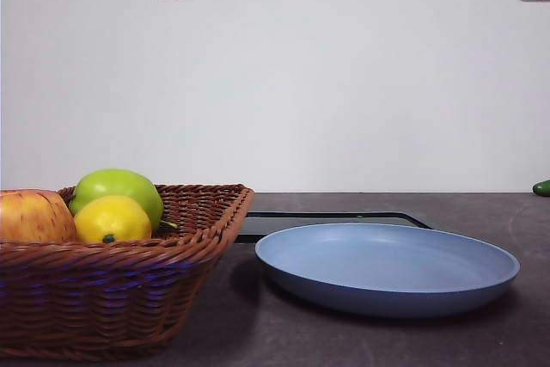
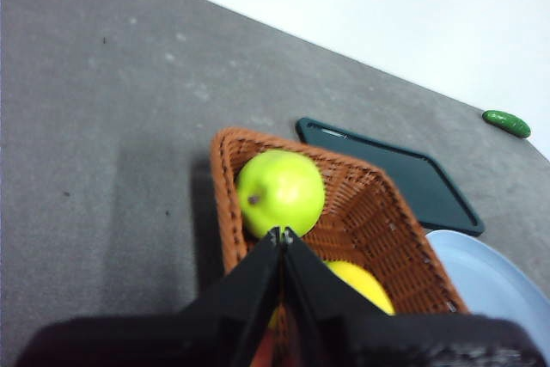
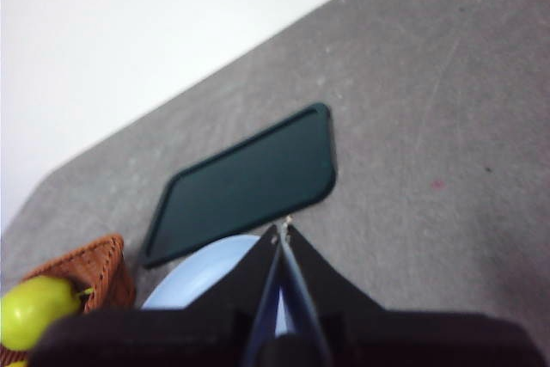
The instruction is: Take the lemon from the basket,put the lemon in the plate,hand out the plate
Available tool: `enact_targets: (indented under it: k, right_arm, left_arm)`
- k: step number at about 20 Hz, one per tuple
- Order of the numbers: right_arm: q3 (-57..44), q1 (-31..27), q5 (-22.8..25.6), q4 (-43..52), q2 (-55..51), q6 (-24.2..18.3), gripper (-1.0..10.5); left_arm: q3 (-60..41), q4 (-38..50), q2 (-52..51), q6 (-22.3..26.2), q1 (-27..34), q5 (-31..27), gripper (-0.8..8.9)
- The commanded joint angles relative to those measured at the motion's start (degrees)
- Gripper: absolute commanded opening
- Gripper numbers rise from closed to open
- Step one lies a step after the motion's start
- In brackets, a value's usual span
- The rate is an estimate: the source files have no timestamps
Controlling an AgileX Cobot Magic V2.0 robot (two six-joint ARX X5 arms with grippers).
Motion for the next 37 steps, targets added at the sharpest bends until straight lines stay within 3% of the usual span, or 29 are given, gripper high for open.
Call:
enact_targets:
  k: [1,6,16,18,20,22,27,37]
  right_arm:
    - [4.68,0.07,-0.07,-2.27,4.09,-2.75,0.0]
    - [12.70,0.07,-0.07,-6.29,13.31,-7.04,0.0]
    - [24.55,0.07,-0.20,-14.21,31.82,-16.37,0.0]
    - [26.88,0.07,-4.37,-16.70,37.42,-19.91,0.0]
    - [27.61,0.07,-11.98,-17.42,42.80,-22.71,0.0]
    - [27.61,0.09,-16.41,-17.42,48.37,-22.77,0.4]
    - [27.61,0.15,-16.98,-15.65,60.85,-22.77,2.2]
    - [27.61,4.33,-13.86,-2.58,76.61,-19.15,2.2]
  left_arm:
    - [3.80,-1.29,3.56,0.00,0.09,0.24,0.07]
    - [9.94,-1.92,11.76,0.44,0.09,1.42,0.07]
    - [22.08,-7.06,31.36,8.02,-0.13,11.67,0.07]
    - [25.42,-9.55,36.44,10.80,-0.79,14.16,0.07]
    - [28.63,-12.72,40.39,13.46,-1.88,14.25,0.07]
    - [30.53,-13.88,42.66,13.77,-3.08,14.34,0.07]
    - [30.99,-13.81,43.08,13.73,-4.52,15.69,0.08]
    - [30.99,-14.80,43.08,13.53,-4.94,15.76,0.08]
